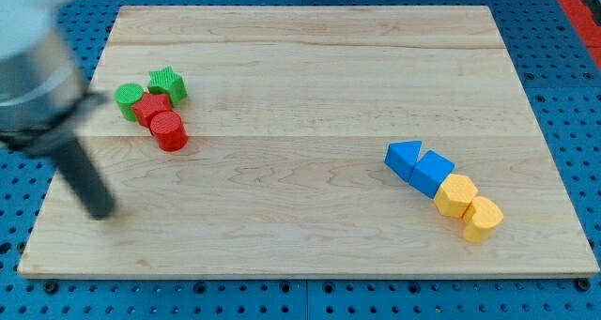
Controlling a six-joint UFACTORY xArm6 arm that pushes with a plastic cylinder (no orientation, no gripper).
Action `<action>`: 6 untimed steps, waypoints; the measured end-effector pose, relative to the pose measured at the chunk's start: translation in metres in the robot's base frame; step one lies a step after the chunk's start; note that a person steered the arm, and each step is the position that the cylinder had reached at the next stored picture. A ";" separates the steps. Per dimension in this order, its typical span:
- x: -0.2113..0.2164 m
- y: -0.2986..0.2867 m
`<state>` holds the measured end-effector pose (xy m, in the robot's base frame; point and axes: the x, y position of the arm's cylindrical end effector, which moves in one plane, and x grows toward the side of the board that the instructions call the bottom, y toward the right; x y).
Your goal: Slightly push the green blocks towards right side
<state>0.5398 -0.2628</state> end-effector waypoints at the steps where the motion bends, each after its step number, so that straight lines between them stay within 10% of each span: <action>1: -0.041 -0.042; 6: -0.216 0.094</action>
